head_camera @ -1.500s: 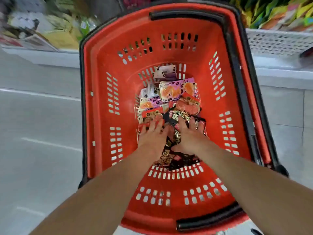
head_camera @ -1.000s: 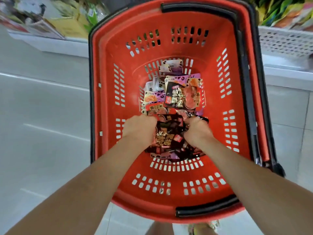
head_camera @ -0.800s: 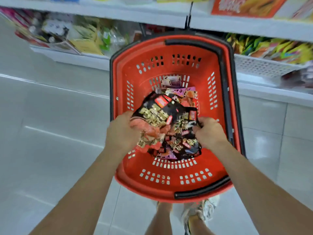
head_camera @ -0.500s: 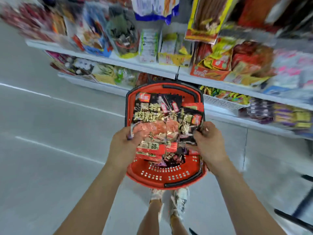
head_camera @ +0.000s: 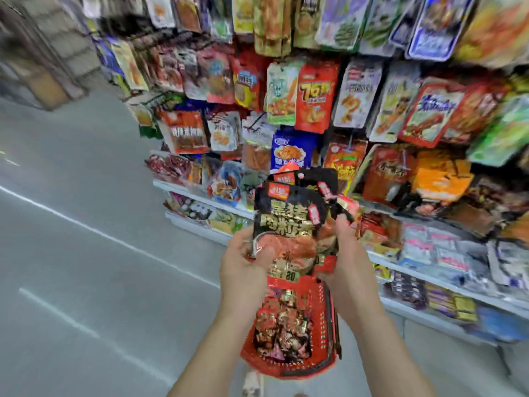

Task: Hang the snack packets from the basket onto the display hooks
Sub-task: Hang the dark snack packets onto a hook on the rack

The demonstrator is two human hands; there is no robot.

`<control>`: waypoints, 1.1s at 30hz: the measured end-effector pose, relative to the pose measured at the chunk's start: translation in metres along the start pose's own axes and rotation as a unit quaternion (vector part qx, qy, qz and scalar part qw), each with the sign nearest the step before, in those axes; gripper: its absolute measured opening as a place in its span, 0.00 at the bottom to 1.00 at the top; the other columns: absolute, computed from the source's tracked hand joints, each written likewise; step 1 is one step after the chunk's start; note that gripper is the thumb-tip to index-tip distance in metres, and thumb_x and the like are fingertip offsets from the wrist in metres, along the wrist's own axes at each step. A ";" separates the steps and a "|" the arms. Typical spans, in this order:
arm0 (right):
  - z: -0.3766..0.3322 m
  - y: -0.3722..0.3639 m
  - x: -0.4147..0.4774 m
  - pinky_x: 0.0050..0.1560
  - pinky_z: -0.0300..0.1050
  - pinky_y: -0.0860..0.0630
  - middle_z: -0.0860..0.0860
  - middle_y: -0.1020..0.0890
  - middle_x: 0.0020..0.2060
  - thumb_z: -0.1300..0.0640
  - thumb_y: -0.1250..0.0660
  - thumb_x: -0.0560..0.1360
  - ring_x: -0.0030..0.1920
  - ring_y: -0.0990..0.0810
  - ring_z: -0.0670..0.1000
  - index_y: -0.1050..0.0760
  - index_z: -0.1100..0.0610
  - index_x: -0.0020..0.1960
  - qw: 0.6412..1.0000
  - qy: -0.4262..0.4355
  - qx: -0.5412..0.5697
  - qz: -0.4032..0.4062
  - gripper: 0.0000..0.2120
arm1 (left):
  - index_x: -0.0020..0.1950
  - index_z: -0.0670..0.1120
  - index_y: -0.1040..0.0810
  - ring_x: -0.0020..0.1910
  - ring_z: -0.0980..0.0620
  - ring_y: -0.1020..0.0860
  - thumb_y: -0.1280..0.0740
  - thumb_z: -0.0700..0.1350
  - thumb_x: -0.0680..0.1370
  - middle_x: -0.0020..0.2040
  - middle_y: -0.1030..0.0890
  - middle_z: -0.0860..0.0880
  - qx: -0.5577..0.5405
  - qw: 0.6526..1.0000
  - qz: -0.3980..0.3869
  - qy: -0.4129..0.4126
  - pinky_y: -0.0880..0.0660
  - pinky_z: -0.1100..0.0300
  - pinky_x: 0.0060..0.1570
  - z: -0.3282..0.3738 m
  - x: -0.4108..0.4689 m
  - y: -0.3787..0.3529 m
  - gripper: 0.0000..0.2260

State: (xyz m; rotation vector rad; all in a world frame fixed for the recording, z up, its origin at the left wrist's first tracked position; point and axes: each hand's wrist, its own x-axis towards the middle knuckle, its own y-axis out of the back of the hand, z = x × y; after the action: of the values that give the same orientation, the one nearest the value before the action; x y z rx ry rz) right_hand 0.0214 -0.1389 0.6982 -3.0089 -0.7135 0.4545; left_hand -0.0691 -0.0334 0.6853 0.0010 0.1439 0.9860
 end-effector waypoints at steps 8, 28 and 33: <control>-0.063 -0.072 -0.028 0.35 0.28 0.28 0.39 0.19 0.38 0.55 0.27 0.74 0.37 0.21 0.36 0.24 0.45 0.48 0.983 0.149 -0.100 -0.040 0.08 | 0.59 0.60 0.29 0.62 0.53 0.23 0.32 0.34 0.76 0.60 0.20 0.51 0.059 0.995 -0.074 -0.015 0.27 0.48 0.64 0.053 0.021 0.081 0.22; -0.099 -0.352 -0.014 0.46 0.65 0.26 0.72 0.23 0.52 0.49 0.42 0.80 0.51 0.24 0.73 0.26 0.69 0.56 0.985 0.032 -0.052 -0.162 0.22 | 0.40 0.56 0.16 0.40 0.56 0.20 0.26 0.41 0.69 0.40 0.16 0.53 0.054 0.977 -0.174 -0.111 0.24 0.62 0.43 0.122 0.190 0.335 0.08; -0.101 -0.391 0.029 0.42 0.45 0.22 0.48 0.13 0.45 0.47 0.31 0.68 0.44 0.14 0.49 0.21 0.51 0.53 0.984 0.022 0.004 -0.175 0.16 | 0.43 0.51 0.17 0.43 0.52 0.19 0.29 0.36 0.75 0.41 0.16 0.51 0.092 0.975 -0.177 -0.102 0.23 0.56 0.46 0.124 0.243 0.338 0.10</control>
State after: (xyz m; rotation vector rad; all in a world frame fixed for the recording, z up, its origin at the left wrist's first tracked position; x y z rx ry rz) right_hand -0.0966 0.2294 0.8195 -2.7870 -1.1991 0.3723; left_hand -0.2031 0.3636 0.8016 0.2390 0.0441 0.6084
